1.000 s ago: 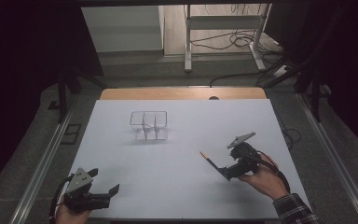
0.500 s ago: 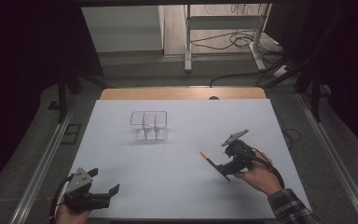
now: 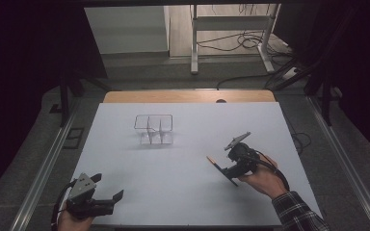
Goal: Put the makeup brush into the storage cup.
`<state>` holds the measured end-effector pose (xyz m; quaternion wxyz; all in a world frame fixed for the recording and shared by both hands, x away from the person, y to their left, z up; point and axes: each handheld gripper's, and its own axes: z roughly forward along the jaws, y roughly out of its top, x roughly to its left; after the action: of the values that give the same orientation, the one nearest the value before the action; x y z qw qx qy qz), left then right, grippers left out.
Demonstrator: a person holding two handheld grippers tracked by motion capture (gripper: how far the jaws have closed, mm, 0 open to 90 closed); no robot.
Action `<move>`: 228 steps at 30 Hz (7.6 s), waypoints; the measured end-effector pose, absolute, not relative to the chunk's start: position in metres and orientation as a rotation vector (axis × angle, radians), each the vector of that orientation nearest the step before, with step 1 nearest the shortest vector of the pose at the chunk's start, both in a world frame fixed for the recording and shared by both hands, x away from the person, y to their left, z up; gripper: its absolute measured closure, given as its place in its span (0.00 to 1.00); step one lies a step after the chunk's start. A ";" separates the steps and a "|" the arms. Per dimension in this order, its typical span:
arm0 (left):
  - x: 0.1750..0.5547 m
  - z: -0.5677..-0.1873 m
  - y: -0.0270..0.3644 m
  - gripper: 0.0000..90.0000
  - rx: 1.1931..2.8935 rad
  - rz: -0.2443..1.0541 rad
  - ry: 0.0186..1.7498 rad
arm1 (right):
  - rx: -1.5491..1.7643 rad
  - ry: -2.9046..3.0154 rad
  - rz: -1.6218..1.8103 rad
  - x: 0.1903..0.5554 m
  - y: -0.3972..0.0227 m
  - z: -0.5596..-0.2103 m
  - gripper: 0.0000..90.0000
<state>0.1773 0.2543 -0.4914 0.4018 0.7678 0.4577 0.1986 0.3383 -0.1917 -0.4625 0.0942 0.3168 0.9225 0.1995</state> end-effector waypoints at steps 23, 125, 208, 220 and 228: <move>0.178 -0.492 0.254 0.05 1.945 0.499 1.158 | 0.923 2.784 0.504 0.340 -0.189 -0.488 0.65; 0.209 -0.476 0.221 0.13 1.753 0.256 1.113 | 0.862 2.636 0.927 0.305 -0.191 -0.449 0.93; 0.290 -0.499 0.109 0.58 1.476 -0.259 1.038 | 0.783 2.553 1.183 0.279 -0.154 -0.445 0.93; 0.291 -0.502 0.108 0.65 1.450 -0.308 1.033 | 0.761 2.571 1.201 0.277 -0.147 -0.446 0.93; 0.292 -0.506 0.109 0.72 1.405 -0.363 1.038 | 0.758 2.572 1.213 0.276 -0.146 -0.446 0.93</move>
<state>0.2918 0.1089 -0.5056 0.6278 0.6130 0.4528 -0.1582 0.2762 -0.1457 -0.4457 0.0993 0.2564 0.8697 0.4100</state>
